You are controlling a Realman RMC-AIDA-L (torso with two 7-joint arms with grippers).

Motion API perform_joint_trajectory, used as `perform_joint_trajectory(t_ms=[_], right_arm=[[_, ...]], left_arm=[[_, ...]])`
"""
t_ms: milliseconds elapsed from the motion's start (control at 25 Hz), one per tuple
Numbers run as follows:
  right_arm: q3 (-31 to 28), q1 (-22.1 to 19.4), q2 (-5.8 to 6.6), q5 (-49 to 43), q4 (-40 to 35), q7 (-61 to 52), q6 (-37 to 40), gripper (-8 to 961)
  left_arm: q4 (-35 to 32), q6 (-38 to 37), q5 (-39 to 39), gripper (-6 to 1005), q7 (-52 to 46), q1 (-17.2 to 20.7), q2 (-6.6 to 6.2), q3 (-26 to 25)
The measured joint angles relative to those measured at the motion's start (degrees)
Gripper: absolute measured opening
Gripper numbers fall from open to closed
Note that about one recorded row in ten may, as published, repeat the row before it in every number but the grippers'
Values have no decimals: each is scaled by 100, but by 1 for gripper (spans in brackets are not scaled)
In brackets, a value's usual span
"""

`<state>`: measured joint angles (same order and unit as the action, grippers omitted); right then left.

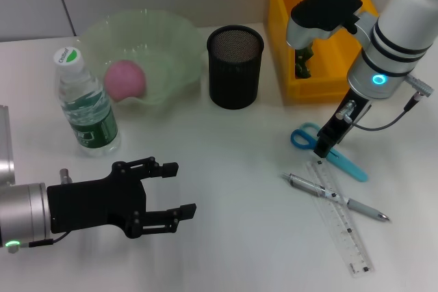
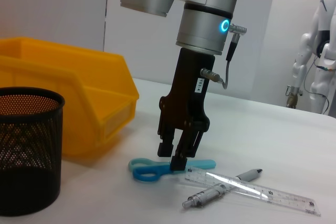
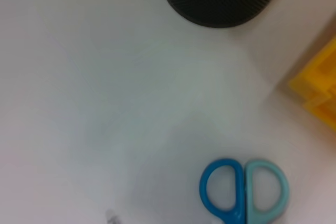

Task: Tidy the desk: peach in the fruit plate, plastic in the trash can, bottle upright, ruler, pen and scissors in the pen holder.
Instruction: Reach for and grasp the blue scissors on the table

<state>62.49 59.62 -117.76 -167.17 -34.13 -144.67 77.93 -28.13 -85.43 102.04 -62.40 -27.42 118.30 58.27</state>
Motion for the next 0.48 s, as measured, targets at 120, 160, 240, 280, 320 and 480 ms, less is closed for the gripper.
perform_joint_trajectory(t_ms=[120,160,240,280,320,480], right_arm=[[0,2,4,0,3,-11,-6,435],[0,2,5,0,4,-14,-6,435],[1,3,5,0,4,-16,-8,435],[3,3,6,0,4,-17,-10,435],[8,4,7,0,4,-17,-12,435],[33,6,9,0,4,-34,-21,436]], left_arm=[[0,0,0,793,0,-5,0,0],[0,0,0,793,0,-5,0,0],[0,0,0,793,0,-8,0,0],[0,0,0,792,0,-9,0,0],[0,0,0,792,0,-9,0,0],[0,0,0,792,0,-17,0,0]])
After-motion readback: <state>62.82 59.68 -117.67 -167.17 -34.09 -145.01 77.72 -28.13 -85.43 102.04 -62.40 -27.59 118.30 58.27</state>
